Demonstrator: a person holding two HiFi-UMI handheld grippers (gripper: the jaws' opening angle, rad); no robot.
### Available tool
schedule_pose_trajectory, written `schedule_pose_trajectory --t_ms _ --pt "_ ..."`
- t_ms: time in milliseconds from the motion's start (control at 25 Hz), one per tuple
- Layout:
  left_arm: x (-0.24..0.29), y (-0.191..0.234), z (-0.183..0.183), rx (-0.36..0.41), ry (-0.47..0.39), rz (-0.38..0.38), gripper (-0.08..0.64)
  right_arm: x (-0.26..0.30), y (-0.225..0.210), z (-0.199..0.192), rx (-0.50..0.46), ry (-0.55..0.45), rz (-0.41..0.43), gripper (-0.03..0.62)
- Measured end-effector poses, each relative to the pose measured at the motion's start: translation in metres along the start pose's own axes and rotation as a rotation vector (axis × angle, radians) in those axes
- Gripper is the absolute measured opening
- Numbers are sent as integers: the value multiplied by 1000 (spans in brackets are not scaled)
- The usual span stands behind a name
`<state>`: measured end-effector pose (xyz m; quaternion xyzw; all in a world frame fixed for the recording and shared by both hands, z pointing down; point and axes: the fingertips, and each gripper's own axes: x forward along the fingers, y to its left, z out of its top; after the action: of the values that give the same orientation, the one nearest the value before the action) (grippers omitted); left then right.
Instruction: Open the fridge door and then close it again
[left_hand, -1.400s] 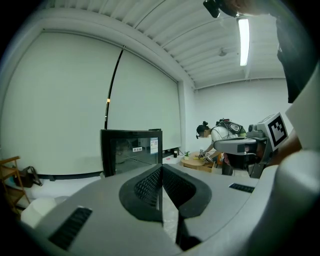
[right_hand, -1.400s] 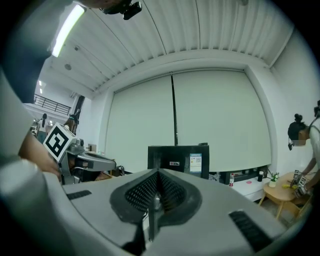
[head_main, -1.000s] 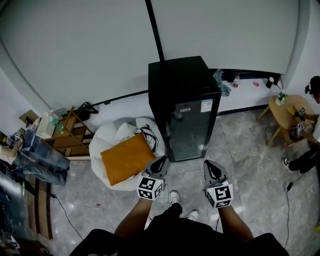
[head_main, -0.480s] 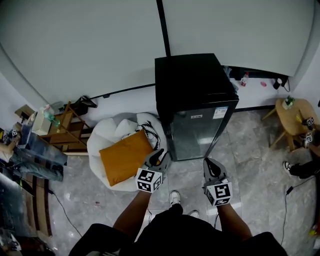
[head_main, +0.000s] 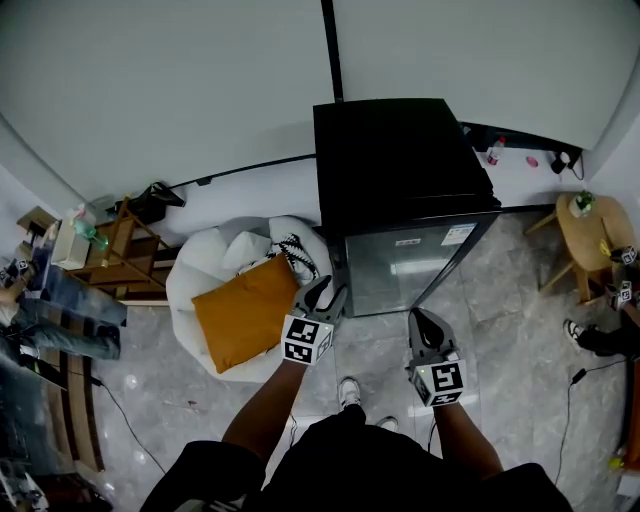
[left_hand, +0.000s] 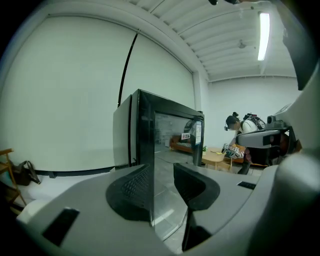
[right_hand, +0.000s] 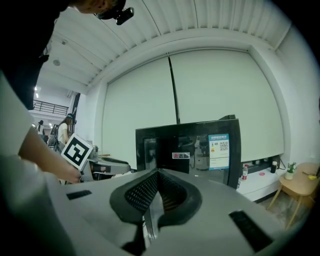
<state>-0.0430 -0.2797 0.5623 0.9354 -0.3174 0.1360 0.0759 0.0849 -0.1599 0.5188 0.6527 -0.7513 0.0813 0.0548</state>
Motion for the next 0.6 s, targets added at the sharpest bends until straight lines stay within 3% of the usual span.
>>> schedule_pose_trajectory --t_ms 280,600 --pt "29 28 -11 -15 24 50 177 24 3 -7 -9 20 -3 14" --pt "45 36 -18 20 53 -10 181 39 6 -4 -15 15 -18 14"
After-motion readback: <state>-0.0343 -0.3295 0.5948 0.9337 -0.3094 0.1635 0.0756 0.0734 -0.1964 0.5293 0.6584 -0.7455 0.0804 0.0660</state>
